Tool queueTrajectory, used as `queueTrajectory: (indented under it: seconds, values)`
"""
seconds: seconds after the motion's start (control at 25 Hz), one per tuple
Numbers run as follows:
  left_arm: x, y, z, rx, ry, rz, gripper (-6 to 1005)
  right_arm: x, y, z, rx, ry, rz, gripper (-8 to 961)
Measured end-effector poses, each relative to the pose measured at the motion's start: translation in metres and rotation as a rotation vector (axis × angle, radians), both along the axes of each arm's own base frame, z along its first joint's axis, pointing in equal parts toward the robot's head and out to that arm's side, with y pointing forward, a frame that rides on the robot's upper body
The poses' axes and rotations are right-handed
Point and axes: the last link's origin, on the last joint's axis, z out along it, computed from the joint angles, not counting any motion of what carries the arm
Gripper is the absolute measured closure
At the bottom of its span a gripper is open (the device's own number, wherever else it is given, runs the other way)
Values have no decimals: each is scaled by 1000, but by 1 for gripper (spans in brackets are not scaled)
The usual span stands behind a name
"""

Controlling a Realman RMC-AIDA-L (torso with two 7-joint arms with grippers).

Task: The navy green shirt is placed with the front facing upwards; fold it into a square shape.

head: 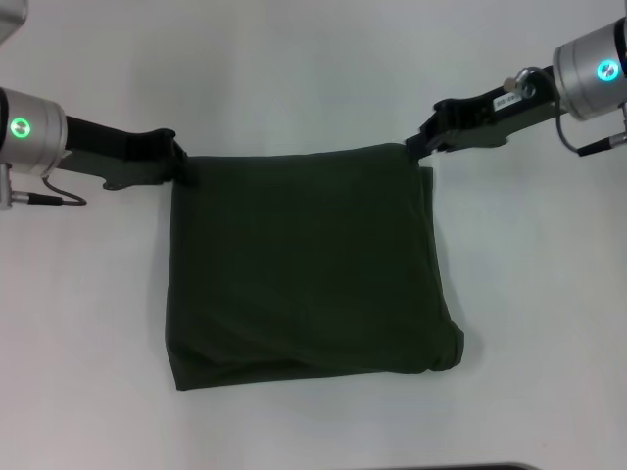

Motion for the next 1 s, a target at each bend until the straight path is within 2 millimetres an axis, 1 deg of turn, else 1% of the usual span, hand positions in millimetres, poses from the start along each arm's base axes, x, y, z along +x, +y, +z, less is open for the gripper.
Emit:
queueTrajectory:
  seconds: [0.08,0.28,0.4,0.56,0.8,0.92,1.0]
  values:
    - [1,-1,0,-4,-8,-2,999,-4,-5,-8,-35,21,13,953]
    - [2,-2,-1,-7,-12,-4,998,-12,-20,-38,-135,47,36,953]
    - [3,-2,-2,-10,-12,-5,998,-10,-20,-45,-137,11,36,953]
    - [2,-2,-3,-11,-8,-6,998,-2,-15,-43,-111,-49,17,954]
    - [1,-2,-3,-11,-2,-3,998,4,-7,-35,-64,-80,5,954]
    - [1,-2,-2,-9,0,0,999,1,-1,-27,-38,-89,12,953]
    - [1,-1,-1,-7,0,-1,999,-1,4,-15,-21,-106,24,953]
